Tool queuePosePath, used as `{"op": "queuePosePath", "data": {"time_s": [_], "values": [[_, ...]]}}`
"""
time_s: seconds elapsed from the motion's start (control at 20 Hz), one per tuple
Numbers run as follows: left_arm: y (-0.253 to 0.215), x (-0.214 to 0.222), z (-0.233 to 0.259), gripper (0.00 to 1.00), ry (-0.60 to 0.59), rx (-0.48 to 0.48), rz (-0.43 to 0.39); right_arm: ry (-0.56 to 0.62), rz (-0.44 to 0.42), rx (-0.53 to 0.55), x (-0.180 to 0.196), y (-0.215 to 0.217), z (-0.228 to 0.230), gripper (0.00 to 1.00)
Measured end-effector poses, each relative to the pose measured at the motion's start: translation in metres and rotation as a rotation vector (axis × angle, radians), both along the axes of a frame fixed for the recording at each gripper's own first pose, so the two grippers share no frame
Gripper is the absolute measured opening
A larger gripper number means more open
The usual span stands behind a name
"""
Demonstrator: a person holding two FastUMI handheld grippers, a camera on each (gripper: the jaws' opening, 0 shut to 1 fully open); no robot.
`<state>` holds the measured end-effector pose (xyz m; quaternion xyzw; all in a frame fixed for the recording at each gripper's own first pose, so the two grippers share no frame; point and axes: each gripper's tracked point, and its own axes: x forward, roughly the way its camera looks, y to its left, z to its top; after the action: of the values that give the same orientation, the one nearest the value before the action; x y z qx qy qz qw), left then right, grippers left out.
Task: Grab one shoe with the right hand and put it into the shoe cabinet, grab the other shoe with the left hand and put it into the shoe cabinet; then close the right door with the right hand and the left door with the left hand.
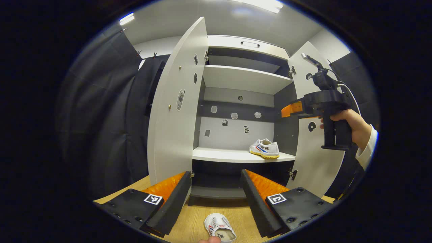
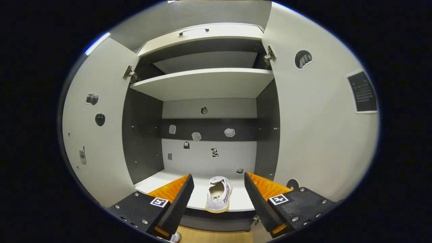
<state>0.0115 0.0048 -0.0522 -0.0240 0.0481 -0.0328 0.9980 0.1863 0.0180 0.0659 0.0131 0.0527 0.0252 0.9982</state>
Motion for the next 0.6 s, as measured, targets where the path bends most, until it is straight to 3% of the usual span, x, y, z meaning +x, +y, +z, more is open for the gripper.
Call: {"op": "queuePosePath", "data": {"time_s": [0.3,0.6], "values": [[-0.013,-0.003,-0.015,0.96,0.038,0.008,-0.030,-0.041,-0.009,-0.005,-0.086,-0.010,-0.038,0.92],[-0.002,-0.002,-0.058,0.96,0.184,0.012,-0.015,-0.103,-0.072,-0.022,-0.147,-0.026,-0.076,0.92]]}}
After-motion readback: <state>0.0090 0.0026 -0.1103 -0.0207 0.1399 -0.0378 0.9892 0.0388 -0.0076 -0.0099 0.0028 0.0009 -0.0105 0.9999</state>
